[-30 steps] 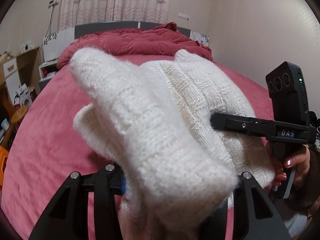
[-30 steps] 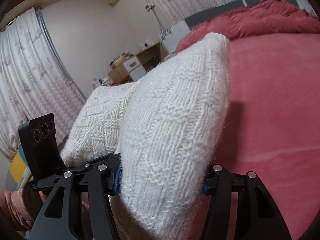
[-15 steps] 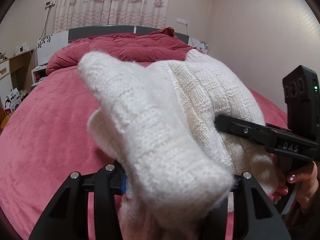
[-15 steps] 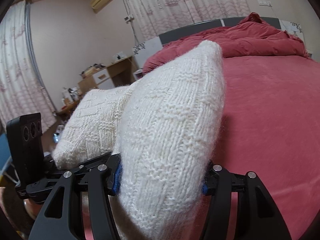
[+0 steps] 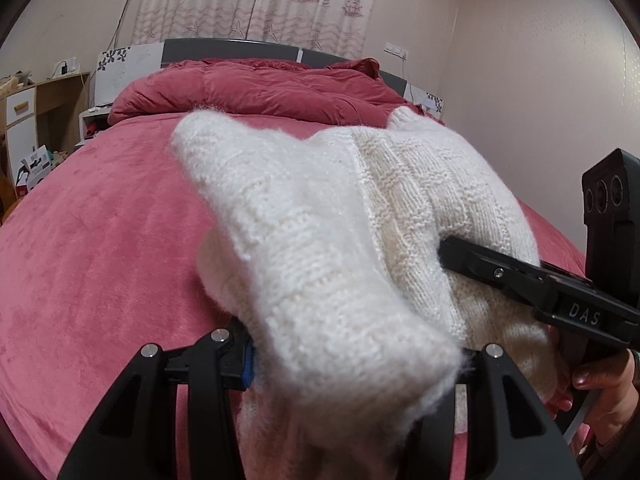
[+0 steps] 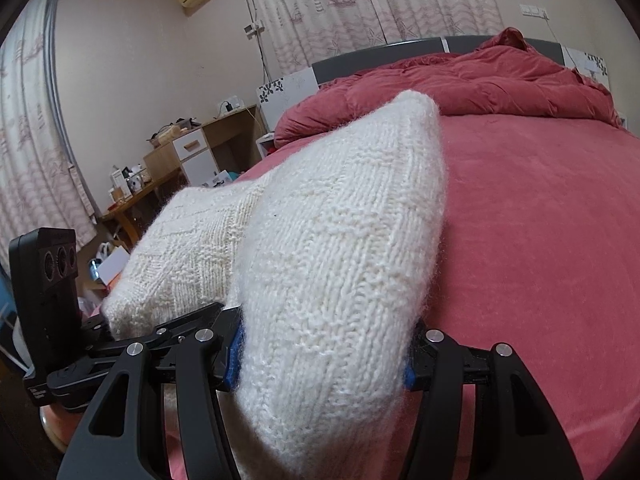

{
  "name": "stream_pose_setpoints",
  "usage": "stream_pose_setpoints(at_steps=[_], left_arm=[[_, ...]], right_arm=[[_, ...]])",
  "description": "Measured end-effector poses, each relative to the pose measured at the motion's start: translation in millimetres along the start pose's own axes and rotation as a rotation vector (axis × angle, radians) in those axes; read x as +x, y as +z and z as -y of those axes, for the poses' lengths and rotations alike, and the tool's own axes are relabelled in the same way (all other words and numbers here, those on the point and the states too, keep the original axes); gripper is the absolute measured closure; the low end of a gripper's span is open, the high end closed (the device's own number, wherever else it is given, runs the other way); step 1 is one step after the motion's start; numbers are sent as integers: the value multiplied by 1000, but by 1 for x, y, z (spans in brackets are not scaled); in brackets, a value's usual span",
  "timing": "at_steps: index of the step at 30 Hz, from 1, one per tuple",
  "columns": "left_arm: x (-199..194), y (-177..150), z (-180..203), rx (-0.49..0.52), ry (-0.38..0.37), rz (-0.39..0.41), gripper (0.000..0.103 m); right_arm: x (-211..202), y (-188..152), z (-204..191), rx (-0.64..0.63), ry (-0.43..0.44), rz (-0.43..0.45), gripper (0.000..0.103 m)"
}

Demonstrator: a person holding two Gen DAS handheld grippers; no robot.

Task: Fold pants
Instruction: 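Grasp the bundle with both grippers and fold it in half toward the collar, then open both grippers and withdraw them from the folded sweater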

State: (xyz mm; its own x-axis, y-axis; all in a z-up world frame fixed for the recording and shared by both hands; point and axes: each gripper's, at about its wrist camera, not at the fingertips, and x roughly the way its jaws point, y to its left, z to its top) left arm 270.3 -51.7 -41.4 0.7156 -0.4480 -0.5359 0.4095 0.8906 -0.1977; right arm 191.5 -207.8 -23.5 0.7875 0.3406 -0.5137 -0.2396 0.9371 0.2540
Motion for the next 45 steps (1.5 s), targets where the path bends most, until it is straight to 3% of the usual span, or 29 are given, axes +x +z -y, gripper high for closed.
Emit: stream_pose_setpoints(at_steps=[8, 12, 16, 21, 24, 25, 26, 27, 28, 32, 35, 37, 39, 41, 43, 45], left_arm=[[20, -9, -16, -14, -2, -44, 52], [22, -11, -25, -61, -21, -54, 39], [15, -17, -33, -111, -33, -73, 28], [-10, -33, -41, -167, -60, -75, 22], [-22, -44, -40, -200, -114, -71, 23], [-21, -46, -40, -198, -107, -82, 27], [-20, -48, -39, -198, -103, -92, 33], [-16, -50, -39, -203, -95, -112, 47], [-11, -51, -40, -205, -56, -132, 55], [-4, -55, -48, -229, -7, -132, 57], [1, -61, -61, -265, -27, -128, 53], [2, -66, -65, -294, -52, -129, 52], [-2, -66, -65, -298, -59, -131, 46], [-11, -67, -64, -293, -49, -131, 32], [-28, -71, -59, -278, 12, -106, 11], [-41, -74, -56, -276, 30, -81, 5]], right_arm=[[29, -5, 17, 52, -45, -80, 40], [33, -10, 34, 155, -26, -115, 34], [28, -16, 43, 222, -19, -134, 29], [-4, -23, 52, 301, -6, -146, 26], [-23, -36, 61, 407, 49, -158, 26], [-30, -44, 66, 464, 78, -161, 31], [-34, -51, 68, 500, 101, -165, 43], [-36, -58, 69, 523, 102, -186, 50], [-35, -61, 70, 514, 81, -209, 62], [-28, -71, 52, 374, 0, -235, 64], [-14, -73, 28, 196, -115, -251, 62], [-9, -74, 20, 154, -156, -248, 59], [-12, -70, 17, 163, -152, -240, 59], [-22, -67, 18, 168, -159, -222, 50], [-39, -62, 16, 171, -181, -178, 45], [-56, -63, 11, 171, -193, -135, 40]])
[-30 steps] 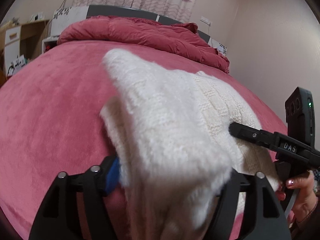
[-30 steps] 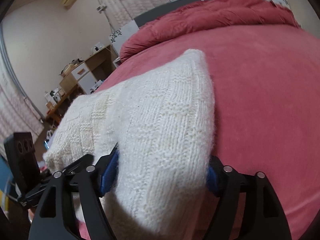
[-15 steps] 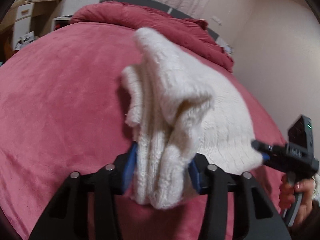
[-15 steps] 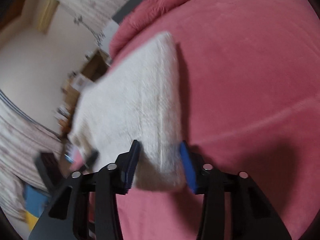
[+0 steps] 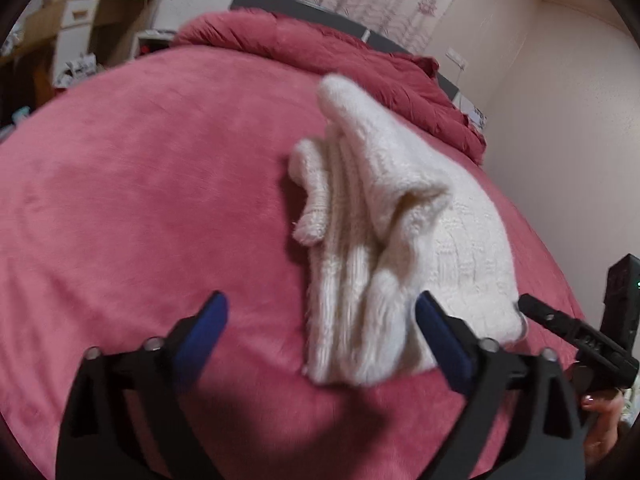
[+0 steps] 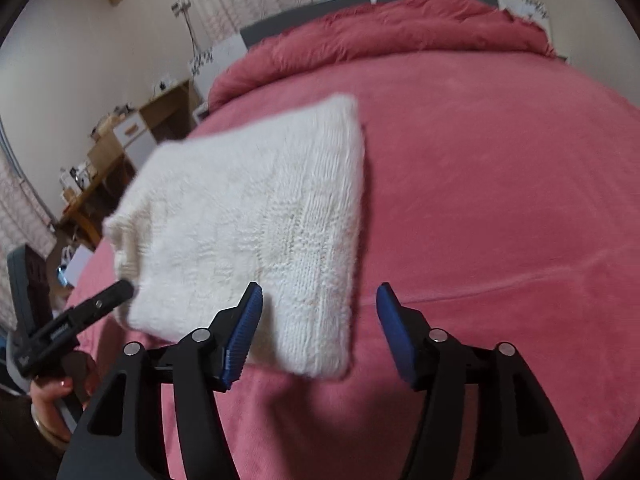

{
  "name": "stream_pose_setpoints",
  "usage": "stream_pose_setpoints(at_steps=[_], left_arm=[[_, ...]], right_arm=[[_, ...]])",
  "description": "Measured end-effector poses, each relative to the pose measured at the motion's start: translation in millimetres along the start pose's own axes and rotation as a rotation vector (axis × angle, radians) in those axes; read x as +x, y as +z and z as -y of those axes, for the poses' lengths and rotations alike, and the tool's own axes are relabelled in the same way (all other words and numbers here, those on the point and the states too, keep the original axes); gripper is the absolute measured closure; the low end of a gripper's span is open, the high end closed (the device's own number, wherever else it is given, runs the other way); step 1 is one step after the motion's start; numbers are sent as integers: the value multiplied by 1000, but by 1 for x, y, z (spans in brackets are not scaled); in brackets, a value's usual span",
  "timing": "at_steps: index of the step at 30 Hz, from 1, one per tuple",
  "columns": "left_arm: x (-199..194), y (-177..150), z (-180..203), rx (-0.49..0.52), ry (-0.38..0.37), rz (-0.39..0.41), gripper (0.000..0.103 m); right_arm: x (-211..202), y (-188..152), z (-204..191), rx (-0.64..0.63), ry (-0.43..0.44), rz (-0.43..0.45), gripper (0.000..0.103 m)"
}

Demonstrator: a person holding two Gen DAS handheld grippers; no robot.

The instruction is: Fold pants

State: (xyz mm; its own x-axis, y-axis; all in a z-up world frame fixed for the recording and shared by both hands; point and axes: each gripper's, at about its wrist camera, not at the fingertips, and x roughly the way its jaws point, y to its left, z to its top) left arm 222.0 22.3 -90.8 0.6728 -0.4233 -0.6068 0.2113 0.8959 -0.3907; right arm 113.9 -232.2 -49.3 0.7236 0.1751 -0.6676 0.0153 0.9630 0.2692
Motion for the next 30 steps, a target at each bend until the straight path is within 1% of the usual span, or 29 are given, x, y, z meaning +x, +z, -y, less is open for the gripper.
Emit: stream_pose_setpoints(at_steps=[1, 3, 5, 7, 8, 10, 12, 13, 15, 18, 20, 22, 25, 30], left_arm=[[-7, -3, 1, -1, -2, 6, 3], [-18, -11, 5, 1, 11, 6, 2], [-28, -21, 12, 21, 47, 1, 2], [-39, -28, 17, 42, 87, 11, 2], [-46, -35, 22, 59, 108, 22, 2], [-58, -41, 28, 82, 155, 46, 2], [-70, -47, 33, 97, 213, 71, 2], [-76, -51, 37, 102, 242, 83, 2], [-86, -56, 43, 104, 293, 95, 2], [-95, -60, 50, 128, 370, 105, 2], [-104, -66, 56, 142, 401, 128, 2], [-112, -71, 58, 142, 424, 142, 2], [-120, -78, 64, 149, 436, 153, 2], [-122, -81, 67, 155, 408, 136, 2]], right_arm=[[-7, -2, 0, 1, -5, 13, 33], [-21, -10, -6, -18, -19, 42, 28], [-29, -18, -17, -62, -50, 55, 19], [-33, -27, -29, -117, -82, 63, 17], [-35, -32, -37, -155, -102, 65, 13], [-39, -42, -51, -212, -145, 74, 9], [-44, -54, -57, -236, -162, 78, 7], [-47, -59, -61, -235, -170, 79, 5], [-52, -63, -65, -216, -185, 95, 4], [-65, -74, -66, -167, -177, 126, 4], [-74, -78, -66, -138, -169, 150, 4], [-80, -81, -68, -135, -171, 173, 3], [-85, -87, -74, -146, -205, 187, 3], [-84, -85, -76, -175, -230, 182, 3]])
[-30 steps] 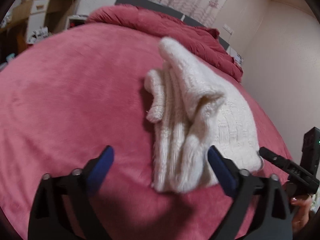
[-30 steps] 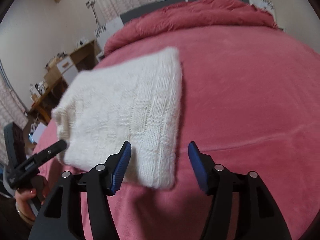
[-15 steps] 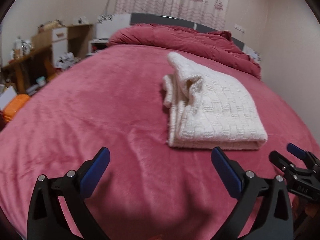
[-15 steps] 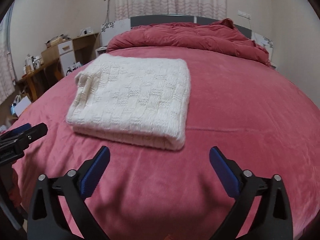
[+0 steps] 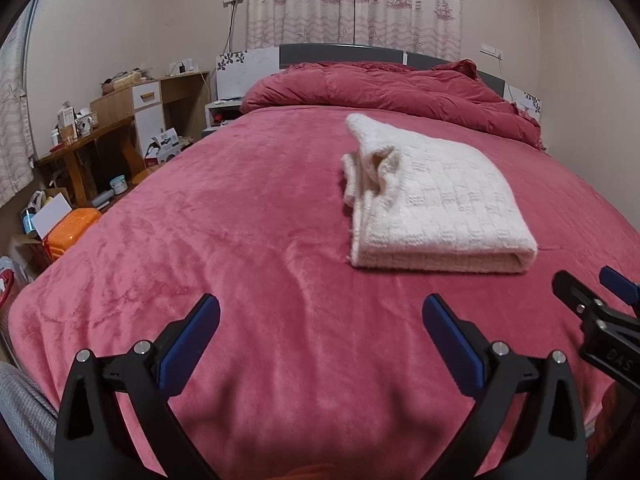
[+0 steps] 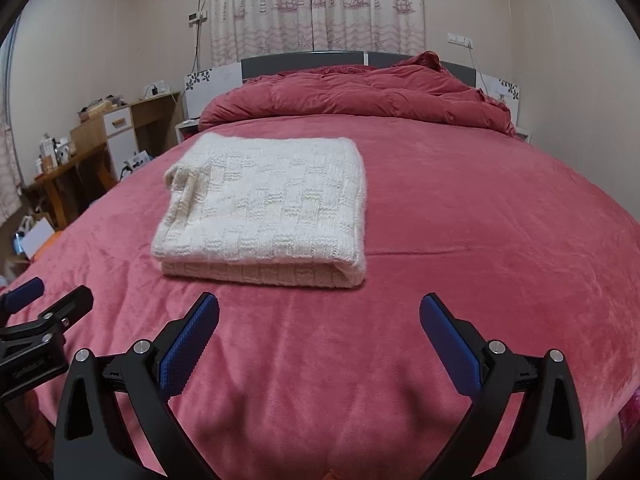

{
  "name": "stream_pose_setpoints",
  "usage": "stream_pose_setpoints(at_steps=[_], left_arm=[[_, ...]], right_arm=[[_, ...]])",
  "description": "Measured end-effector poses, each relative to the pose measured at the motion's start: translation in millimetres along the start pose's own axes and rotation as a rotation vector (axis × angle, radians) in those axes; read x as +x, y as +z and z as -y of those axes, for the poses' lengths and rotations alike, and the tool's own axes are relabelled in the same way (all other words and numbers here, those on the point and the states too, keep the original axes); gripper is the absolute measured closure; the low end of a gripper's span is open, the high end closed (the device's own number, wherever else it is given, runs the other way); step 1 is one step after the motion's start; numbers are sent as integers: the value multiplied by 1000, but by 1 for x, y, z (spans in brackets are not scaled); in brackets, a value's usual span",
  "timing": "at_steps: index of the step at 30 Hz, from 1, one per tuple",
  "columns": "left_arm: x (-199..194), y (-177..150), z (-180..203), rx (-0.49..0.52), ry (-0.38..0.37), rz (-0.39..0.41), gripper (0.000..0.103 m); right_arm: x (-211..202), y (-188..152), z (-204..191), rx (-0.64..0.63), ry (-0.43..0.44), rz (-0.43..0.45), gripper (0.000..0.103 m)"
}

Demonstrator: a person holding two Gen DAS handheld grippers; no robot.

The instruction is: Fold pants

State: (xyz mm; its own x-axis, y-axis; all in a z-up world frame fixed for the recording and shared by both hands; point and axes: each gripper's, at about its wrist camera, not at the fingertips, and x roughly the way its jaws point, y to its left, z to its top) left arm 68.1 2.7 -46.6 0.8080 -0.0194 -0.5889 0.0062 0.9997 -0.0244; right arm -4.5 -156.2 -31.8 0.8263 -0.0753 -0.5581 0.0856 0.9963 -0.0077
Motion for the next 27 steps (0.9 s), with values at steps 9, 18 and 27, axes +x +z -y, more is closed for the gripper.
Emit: stream_pose_setpoints(at_steps=[9, 18, 27], left_arm=[[2, 1, -2, -23, 11, -10, 2], [2, 0, -1, -22, 15, -11, 2], [3, 0, -1, -33, 24, -23, 2]], right_arm=[[2, 0, -6, -43, -4, -1, 3], [3, 1, -4, -9, 3, -9, 3], [5, 2, -1, -4, 10, -14, 3]])
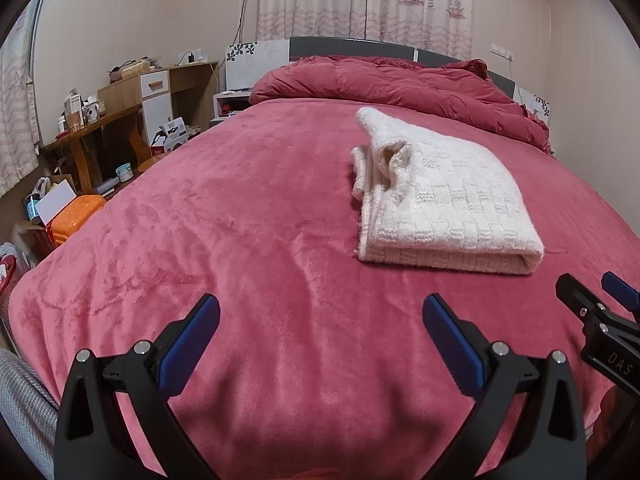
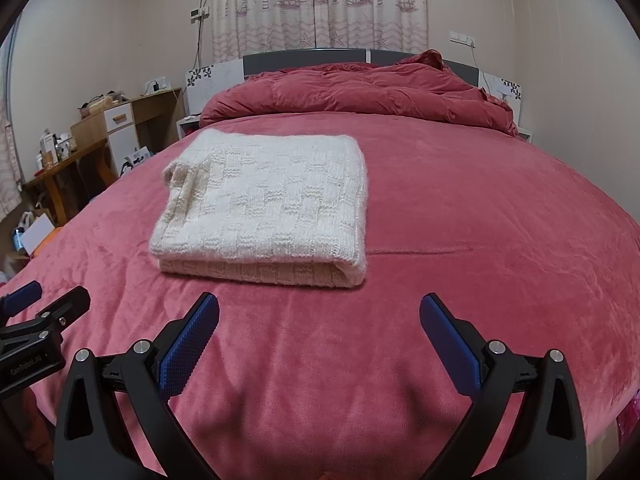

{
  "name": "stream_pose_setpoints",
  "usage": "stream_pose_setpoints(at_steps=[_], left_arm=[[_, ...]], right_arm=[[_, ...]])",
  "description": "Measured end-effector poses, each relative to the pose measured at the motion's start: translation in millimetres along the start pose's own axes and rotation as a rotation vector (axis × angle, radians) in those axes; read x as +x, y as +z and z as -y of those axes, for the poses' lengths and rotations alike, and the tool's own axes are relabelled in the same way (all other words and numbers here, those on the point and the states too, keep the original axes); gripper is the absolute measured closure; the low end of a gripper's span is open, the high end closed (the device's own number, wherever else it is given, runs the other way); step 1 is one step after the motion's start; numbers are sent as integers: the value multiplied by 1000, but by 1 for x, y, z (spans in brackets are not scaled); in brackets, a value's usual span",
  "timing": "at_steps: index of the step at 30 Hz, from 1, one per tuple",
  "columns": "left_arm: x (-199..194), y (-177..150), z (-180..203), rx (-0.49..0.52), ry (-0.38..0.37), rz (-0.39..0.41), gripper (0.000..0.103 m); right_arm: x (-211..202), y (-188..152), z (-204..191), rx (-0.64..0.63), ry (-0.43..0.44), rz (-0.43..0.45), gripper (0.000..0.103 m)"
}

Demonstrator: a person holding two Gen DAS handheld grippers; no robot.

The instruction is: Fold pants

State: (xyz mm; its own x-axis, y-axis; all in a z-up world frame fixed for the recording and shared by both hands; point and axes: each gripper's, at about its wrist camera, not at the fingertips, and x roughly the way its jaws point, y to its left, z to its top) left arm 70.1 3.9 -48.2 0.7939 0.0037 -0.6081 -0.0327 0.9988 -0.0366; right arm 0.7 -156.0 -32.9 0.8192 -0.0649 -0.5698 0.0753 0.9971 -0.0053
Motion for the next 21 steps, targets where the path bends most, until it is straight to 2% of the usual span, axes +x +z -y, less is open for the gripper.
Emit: stream_pose_setpoints(at_steps=[21], left_arm=[[1, 0, 1, 3, -6, -18, 2]], right_arm=[[1, -1, -1, -7, 4, -5, 3]])
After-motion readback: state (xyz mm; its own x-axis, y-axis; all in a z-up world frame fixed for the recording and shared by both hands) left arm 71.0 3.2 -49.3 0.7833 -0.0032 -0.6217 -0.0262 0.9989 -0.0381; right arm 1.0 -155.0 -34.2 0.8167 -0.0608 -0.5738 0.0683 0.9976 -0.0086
